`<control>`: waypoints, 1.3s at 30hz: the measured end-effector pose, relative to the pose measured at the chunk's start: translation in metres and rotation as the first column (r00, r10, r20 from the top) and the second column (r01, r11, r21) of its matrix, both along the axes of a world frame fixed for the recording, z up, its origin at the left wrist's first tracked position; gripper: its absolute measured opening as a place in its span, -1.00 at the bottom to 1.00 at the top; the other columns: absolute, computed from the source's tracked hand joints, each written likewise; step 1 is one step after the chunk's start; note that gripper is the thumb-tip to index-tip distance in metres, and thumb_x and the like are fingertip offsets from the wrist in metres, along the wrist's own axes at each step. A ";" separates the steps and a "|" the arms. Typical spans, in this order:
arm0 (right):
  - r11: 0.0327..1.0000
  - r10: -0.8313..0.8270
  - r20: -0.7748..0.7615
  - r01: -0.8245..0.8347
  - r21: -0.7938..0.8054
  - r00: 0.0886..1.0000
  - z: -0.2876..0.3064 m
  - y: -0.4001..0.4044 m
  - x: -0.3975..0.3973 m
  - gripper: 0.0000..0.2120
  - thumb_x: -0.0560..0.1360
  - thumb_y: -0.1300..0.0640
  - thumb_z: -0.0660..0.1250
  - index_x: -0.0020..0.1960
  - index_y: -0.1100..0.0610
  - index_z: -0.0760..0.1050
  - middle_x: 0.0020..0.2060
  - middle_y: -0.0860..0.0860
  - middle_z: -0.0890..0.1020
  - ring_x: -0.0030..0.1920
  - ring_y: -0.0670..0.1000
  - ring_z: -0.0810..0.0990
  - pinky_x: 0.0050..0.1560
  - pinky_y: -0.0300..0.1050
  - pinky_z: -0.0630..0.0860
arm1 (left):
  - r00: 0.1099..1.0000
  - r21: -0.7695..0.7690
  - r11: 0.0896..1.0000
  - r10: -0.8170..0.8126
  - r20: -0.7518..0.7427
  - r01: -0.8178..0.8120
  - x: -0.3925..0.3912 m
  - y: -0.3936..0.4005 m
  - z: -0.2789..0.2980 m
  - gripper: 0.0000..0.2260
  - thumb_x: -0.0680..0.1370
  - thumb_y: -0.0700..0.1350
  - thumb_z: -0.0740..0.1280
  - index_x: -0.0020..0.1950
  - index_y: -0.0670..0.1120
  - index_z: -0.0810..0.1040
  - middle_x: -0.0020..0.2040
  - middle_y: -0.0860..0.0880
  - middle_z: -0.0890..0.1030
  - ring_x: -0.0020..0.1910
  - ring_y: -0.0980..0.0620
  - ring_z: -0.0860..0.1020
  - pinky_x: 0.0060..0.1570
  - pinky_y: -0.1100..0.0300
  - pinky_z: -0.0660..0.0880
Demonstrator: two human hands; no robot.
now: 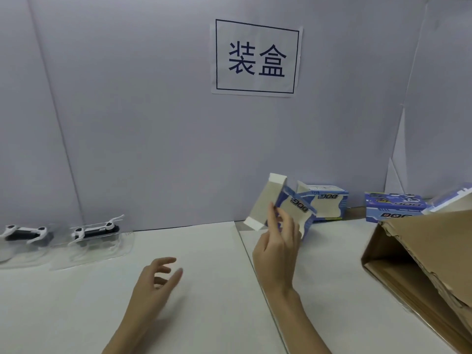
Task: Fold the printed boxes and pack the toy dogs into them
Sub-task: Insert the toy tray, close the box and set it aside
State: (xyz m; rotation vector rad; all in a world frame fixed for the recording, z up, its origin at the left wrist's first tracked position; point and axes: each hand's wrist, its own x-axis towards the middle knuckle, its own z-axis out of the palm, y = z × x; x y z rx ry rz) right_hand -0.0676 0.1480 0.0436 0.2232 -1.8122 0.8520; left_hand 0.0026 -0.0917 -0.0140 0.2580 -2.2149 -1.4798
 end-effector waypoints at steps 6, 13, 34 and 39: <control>0.919 0.394 -0.166 -0.387 0.072 0.904 0.011 -0.041 0.045 -0.49 0.57 0.45 0.20 0.49 0.23 0.44 0.33 0.11 0.48 0.41 -0.13 0.41 0.41 -0.17 0.42 | 0.975 -0.213 0.964 -0.188 -0.123 0.159 -0.001 0.015 -0.009 0.02 0.28 0.21 0.66 0.59 0.32 0.12 0.52 0.42 0.18 0.40 0.38 0.32 0.08 0.23 0.50; 0.690 0.712 0.020 -0.704 0.168 0.702 -0.003 -0.074 0.067 -0.55 0.70 0.27 0.21 0.56 0.10 0.27 0.44 0.05 0.41 0.35 -0.04 0.53 0.18 -0.12 0.61 | 0.934 0.102 0.982 -0.114 -0.338 0.156 0.000 0.032 0.011 -0.43 0.42 0.04 0.54 0.38 0.18 0.43 0.27 0.20 0.62 0.19 0.12 0.64 0.06 0.25 0.60; 0.446 0.892 0.103 -0.822 -0.355 0.439 -0.014 -0.056 0.041 -0.31 0.60 0.13 0.37 0.52 -0.41 0.19 0.30 -0.21 0.46 0.35 -0.04 0.53 -0.06 -0.31 0.63 | 0.942 0.394 0.908 -0.005 -0.335 0.145 0.018 0.022 0.045 -0.47 0.51 0.25 0.41 0.44 0.35 0.34 0.33 0.11 0.60 0.26 0.04 0.64 0.03 0.07 0.67; 0.402 0.916 0.134 -0.847 -0.348 0.379 -0.012 -0.059 0.047 -0.29 0.62 0.15 0.36 0.56 -0.38 0.15 0.32 -0.20 0.45 0.40 -0.09 0.49 0.04 -0.30 0.63 | 0.912 0.351 0.904 -0.091 -0.400 0.244 0.021 0.022 0.046 -0.48 0.55 0.11 0.43 0.43 0.44 0.32 0.32 0.15 0.63 0.24 -0.01 0.67 0.06 -0.03 0.68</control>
